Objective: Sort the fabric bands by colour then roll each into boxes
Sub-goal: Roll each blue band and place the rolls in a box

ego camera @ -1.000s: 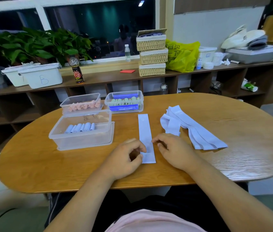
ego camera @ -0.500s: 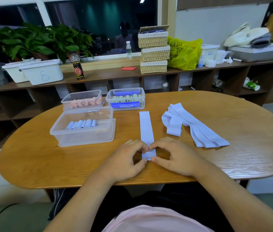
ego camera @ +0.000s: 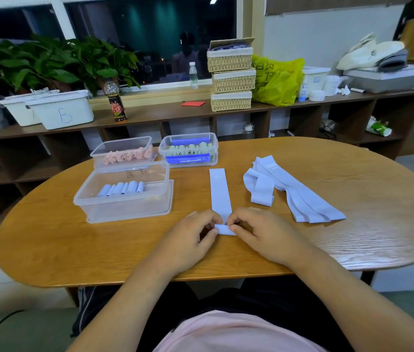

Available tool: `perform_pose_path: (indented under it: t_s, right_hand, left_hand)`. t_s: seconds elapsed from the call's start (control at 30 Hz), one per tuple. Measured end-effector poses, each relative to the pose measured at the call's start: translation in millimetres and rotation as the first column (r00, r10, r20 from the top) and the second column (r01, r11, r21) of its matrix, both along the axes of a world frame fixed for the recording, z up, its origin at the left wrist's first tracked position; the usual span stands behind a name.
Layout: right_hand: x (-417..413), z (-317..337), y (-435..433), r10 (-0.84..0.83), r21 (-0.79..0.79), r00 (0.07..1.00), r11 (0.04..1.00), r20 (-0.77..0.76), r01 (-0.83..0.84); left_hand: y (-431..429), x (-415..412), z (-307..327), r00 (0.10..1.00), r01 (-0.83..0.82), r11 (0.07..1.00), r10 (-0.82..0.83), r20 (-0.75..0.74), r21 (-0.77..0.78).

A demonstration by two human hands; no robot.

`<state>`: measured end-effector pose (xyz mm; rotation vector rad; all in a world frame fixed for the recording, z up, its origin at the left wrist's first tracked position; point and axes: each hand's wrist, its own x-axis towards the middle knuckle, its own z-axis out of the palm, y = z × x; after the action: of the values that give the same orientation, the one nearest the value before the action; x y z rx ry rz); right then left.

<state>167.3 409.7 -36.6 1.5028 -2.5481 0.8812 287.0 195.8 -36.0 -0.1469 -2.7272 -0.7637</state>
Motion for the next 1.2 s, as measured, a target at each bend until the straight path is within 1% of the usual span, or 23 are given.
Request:
perform_pose_path:
  t_s: [0.17,0.37,0.6,0.9,1.0,1.2]
  right_hand:
    - [-1,0,-1,0.054,-0.007,0.998,0.999,-0.013,-0.054]
    - [1,0,4,0.095,-0.04,0.995,0.995,0.001,-0.095]
    - [2,-2,6,0.093,-0.077,0.996,0.993,0.006,-0.092]
    - [2,-1,6,0.092,-0.067,0.996,0.993,0.0,-0.092]
    - [3,0,6,0.078,-0.06,0.996,0.995,-0.037,-0.081]
    - [5,0,5,0.059,-0.021,0.985,0.998,-0.164,-0.063]
  left_hand:
    - [-2,-1,-1,0.999,0.031,0.998,-0.033,-0.04,-0.047]
    - [-4,1,-2,0.996,0.074,0.997,-0.075,-0.043,-0.026]
    - [-5,0,-5,0.993,0.09,0.996,-0.091,-0.072,-0.02]
    - [-5,1,-6,0.993,0.077,0.997,-0.08,-0.092,-0.032]
    - [-2,3,-5,0.993,0.055,0.997,-0.061,-0.105,-0.061]
    - [2,9,-3,0.988,0.006,0.986,-0.031,-0.15,-0.167]
